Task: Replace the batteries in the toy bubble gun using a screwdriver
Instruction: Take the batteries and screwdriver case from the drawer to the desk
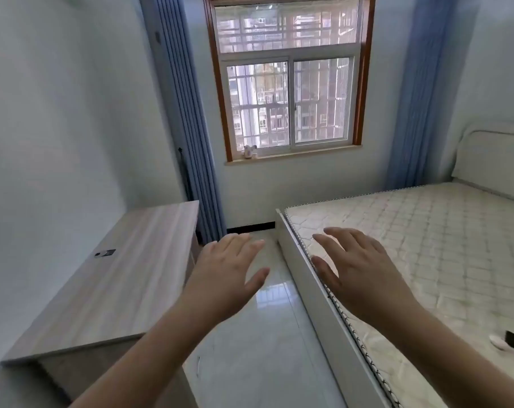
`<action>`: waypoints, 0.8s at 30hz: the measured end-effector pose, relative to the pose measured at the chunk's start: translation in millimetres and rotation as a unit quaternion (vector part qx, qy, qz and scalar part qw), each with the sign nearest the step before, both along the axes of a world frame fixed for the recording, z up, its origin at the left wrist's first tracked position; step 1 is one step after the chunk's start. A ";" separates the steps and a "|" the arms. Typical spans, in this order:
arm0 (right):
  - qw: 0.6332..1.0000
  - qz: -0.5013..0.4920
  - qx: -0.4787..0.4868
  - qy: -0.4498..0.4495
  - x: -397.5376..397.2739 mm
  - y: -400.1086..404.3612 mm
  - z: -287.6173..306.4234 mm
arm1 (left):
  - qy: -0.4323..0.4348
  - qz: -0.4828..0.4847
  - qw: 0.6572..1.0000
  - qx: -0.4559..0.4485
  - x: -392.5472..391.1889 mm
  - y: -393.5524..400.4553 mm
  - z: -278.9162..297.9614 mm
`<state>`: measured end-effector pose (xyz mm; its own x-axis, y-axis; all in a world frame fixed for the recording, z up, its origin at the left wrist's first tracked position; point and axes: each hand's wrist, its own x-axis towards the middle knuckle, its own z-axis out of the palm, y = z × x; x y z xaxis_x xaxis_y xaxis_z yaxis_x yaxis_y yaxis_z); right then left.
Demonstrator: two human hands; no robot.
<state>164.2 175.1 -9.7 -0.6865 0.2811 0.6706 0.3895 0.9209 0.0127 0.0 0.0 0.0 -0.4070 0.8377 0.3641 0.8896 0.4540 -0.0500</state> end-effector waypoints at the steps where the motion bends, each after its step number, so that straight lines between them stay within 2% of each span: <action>1: 1.000 0.003 -0.018 -0.005 -2.7 11.5 -2.9 | -0.009 0.003 1.000 -0.003 -2.6 12.0 -2.9; 7: 0.999 0.011 -0.042 -0.014 -28.6 69.1 -24.7 | 0.020 0.027 0.999 0.011 -28.5 65.1 -25.1; 15: 0.995 0.059 -0.071 -0.049 -84.3 106.7 -42.2 | -0.012 0.058 0.998 0.010 -62.9 79.2 -47.3; 24: 0.985 0.104 -0.070 -0.115 -207.0 132.6 -75.1 | -0.032 0.104 0.994 0.021 -162.9 102.5 -79.2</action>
